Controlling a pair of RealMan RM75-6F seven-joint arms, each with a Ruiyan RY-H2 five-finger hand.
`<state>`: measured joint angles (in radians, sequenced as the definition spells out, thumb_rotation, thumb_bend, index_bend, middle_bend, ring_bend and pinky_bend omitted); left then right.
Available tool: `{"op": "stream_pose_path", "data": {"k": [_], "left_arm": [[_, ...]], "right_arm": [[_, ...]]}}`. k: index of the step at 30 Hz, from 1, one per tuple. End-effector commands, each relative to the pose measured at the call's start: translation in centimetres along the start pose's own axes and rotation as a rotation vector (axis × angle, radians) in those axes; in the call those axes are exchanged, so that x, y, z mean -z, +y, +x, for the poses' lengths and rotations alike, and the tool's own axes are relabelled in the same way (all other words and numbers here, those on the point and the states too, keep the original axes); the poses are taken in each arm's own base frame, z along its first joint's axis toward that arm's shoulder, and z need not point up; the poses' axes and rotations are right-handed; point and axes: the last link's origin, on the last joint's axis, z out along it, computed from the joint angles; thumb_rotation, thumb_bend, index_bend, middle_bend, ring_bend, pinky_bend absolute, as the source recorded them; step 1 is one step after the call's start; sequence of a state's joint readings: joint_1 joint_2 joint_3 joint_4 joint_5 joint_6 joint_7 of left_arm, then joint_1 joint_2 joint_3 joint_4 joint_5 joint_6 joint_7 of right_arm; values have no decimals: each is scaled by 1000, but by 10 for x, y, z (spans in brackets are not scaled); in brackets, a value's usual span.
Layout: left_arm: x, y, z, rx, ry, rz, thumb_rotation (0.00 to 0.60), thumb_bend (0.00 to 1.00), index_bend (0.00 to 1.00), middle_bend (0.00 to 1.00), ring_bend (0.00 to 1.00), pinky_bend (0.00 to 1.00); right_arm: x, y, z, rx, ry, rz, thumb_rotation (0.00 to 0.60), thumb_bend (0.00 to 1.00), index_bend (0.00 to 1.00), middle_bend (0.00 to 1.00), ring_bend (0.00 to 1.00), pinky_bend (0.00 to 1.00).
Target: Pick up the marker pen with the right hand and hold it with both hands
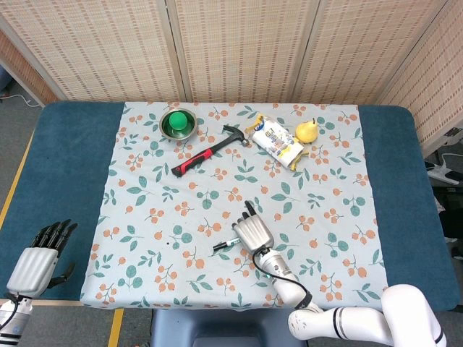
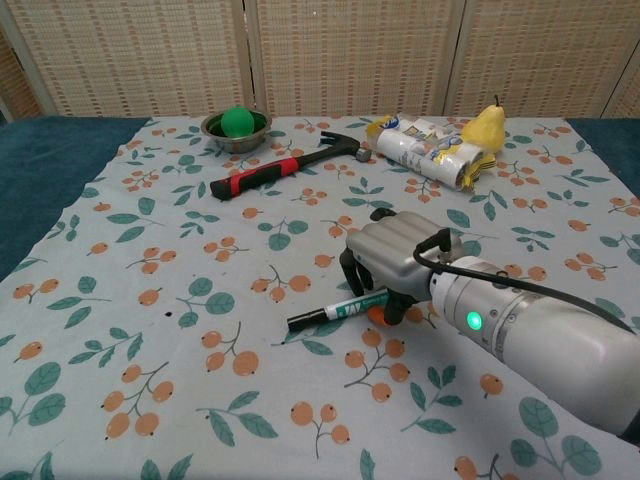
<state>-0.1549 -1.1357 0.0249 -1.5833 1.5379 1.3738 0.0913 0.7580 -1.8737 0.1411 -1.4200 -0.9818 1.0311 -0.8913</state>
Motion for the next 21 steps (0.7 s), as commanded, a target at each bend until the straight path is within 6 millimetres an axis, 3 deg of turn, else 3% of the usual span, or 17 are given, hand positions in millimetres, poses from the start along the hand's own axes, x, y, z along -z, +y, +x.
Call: {"op": "stream_pose_path", "data": {"k": [1, 8, 11, 14, 17, 21], "left_arm": [[0, 0, -1, -2, -2, 0, 600, 377, 4, 0, 0, 95], [-2, 4, -2, -11, 0, -9, 600, 380, 10, 0, 0, 95], [-5, 6, -2, -5, 33, -27, 600, 436, 50, 31, 0, 108], [-12, 12, -3, 31, 100, -66, 600, 473, 150, 167, 55, 199], [-25, 25, -4, 84, 184, -122, 600, 475, 292, 365, 234, 386], [-46, 49, -5, 124, 223, -181, 600, 471, 440, 540, 377, 565]], "right_arm": [[3, 0, 5, 16, 31, 21, 600, 395, 772, 585, 277, 4], [9, 0, 12, 58, 69, 52, 600, 402, 837, 642, 349, 35], [11, 2, 16, 43, 97, 69, 600, 403, 843, 656, 368, 48], [11, 7, 22, 25, 131, 74, 600, 403, 843, 673, 390, 49], [7, 13, 29, 2, 150, 66, 600, 403, 844, 685, 400, 49], [1, 13, 40, -31, 171, 62, 600, 403, 844, 686, 400, 49]]}}
